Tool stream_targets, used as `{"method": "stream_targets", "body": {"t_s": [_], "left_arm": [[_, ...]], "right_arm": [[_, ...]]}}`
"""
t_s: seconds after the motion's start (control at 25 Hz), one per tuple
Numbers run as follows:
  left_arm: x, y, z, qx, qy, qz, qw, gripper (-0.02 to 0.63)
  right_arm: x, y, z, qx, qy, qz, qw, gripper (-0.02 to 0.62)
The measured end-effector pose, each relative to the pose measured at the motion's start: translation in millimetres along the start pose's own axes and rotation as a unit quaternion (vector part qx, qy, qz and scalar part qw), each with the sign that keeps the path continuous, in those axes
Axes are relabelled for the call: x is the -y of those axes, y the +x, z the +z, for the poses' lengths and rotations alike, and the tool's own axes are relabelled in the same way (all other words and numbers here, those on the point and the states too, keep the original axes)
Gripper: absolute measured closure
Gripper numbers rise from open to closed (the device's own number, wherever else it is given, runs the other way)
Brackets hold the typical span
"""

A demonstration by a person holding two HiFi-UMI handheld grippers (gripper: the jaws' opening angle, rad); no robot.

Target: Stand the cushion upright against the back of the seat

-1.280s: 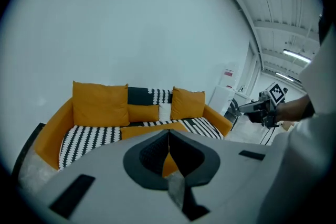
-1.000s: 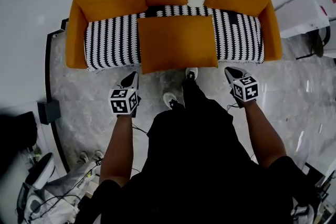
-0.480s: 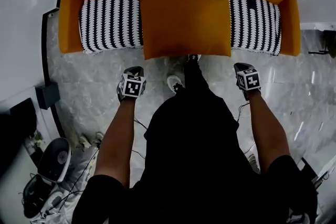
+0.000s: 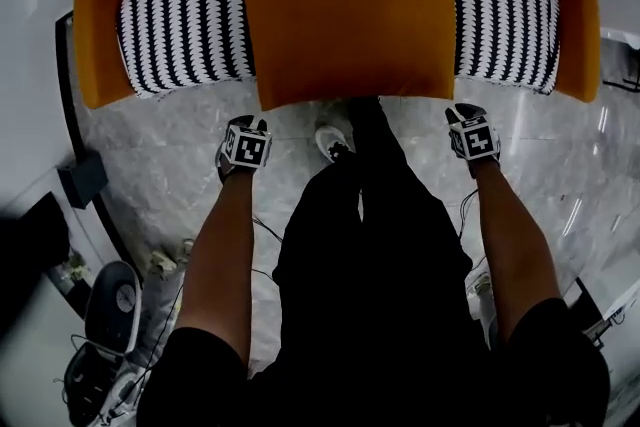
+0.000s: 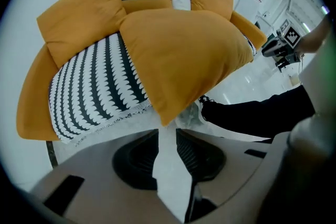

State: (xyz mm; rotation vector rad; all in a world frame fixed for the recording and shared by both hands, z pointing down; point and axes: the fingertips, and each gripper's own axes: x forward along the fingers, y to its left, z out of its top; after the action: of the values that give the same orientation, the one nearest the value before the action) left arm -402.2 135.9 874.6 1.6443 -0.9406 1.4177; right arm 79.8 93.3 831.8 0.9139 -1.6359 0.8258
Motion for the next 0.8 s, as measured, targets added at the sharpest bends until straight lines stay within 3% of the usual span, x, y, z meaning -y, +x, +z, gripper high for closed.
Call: {"method": "stream_targets", "body": {"t_s": [0.24,0.44,0.72,0.8], "left_arm": [[-7.2,41.2,-6.5,-0.029,-0.015,-0.001,0.9995,0.480],[-13.0,59.8,-0.5,-0.024,-0.021,0.004,0.9995,0.471],[-16.0,61.9,11.0,-0.019,-0.029,-0.010,0.9994,0.472],[-13.1,59.6,14.6,-0.016,-0.014,-0.012,0.9997,0.494]], "right_arm": [[14.0,40.2,-23.5,-0.050,-0.008,-0.009,0.999,0.472],[20.5,61.7,-28.1,-0.071,-0.013,-0.018,0.997,0.425],[25.9,78.0,-16.4,-0.098,-0.039,-0.047,0.993,0.425],[25.5,78.5,-12.2,-0.099,-0.039,-0.048,0.993,0.425]]}}
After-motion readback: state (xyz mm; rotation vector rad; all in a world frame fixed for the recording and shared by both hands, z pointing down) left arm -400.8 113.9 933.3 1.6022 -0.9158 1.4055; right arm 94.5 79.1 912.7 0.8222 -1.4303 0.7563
